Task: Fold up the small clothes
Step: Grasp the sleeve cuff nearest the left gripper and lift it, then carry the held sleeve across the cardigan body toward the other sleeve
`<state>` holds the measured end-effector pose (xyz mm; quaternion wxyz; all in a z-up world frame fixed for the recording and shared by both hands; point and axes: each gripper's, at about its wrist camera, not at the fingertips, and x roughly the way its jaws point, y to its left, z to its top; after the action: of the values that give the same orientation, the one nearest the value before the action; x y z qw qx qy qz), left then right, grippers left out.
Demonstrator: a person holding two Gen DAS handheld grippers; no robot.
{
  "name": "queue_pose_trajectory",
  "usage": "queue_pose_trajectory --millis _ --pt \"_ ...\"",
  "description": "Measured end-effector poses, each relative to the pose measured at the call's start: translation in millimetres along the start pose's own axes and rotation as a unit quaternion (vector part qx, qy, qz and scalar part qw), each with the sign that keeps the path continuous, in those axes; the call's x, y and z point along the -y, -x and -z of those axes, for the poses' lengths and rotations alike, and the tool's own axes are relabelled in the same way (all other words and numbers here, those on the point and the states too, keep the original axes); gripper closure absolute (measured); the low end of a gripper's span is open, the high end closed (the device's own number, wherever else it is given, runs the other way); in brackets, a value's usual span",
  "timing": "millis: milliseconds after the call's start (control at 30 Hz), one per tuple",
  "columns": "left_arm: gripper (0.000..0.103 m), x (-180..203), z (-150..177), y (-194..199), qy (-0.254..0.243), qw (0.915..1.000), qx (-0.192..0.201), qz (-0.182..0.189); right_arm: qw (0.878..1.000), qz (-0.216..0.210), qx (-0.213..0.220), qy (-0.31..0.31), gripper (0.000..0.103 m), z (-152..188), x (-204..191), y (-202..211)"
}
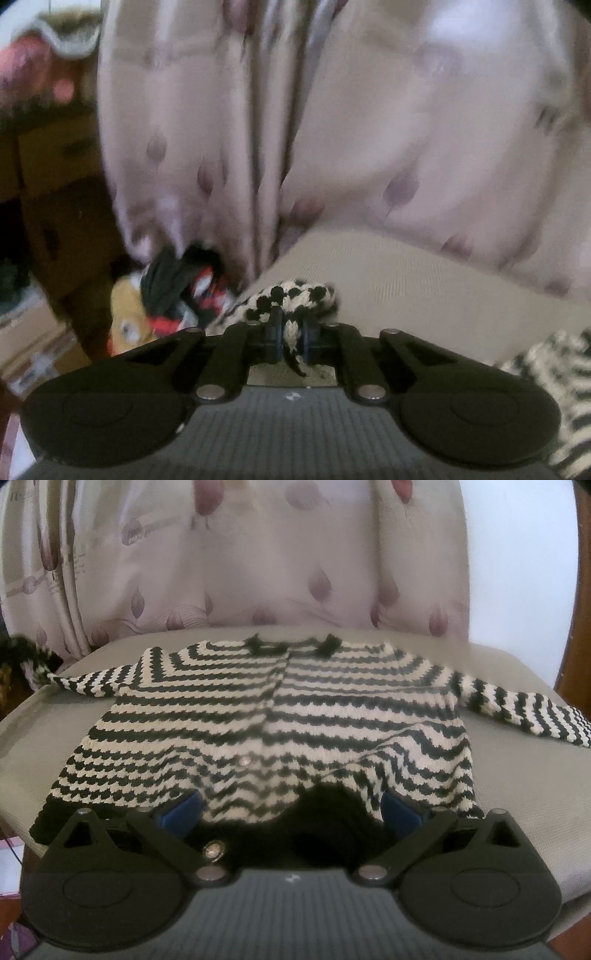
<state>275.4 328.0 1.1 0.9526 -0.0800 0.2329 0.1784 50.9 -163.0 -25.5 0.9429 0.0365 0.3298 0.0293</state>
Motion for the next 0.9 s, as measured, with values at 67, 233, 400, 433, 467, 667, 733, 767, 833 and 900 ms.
queue_pose_trajectory --millis 67,233,400,433,467,667,733,767,833,900 --pt "0.09 27 -18 23 -0.008 0.9992 0.03 0.024 1.0 -0.001 0.001 -0.008 0.0 1 4 1" --pt "0.09 131 -47 84 -0.059 0.9855 0.093 0.129 0.999 0.0 0.008 -0.032 0.0 6 19 7" --pt "0.09 251 -33 128 -0.13 0.9553 0.115 0.24 0.998 0.009 0.014 -0.056 0.0 14 42 16" --pt "0.09 272 -24 131 -0.142 0.9498 0.113 0.255 0.998 0.011 0.016 -0.062 0.0 15 47 18" --pt "0.09 293 -14 132 -0.154 0.944 0.11 0.27 0.997 0.014 0.017 -0.069 0.0 17 53 21" --pt "0.09 384 76 106 -0.22 0.9097 0.027 0.351 0.993 0.034 0.029 -0.109 0.0 25 94 33" --pt "0.086 397 104 97 -0.245 0.8963 -0.004 0.369 0.991 0.041 0.029 -0.12 0.0 29 107 33" --pt "0.079 401 116 93 -0.256 0.8926 -0.016 0.371 0.991 0.043 0.029 -0.125 0.0 30 113 33" --pt "0.072 405 131 88 -0.263 0.8881 -0.025 0.376 0.989 0.047 0.028 -0.137 0.0 32 125 31" --pt "0.05 405 135 93 -0.264 0.887 -0.012 0.378 0.987 0.047 0.029 -0.152 0.0 34 134 29"
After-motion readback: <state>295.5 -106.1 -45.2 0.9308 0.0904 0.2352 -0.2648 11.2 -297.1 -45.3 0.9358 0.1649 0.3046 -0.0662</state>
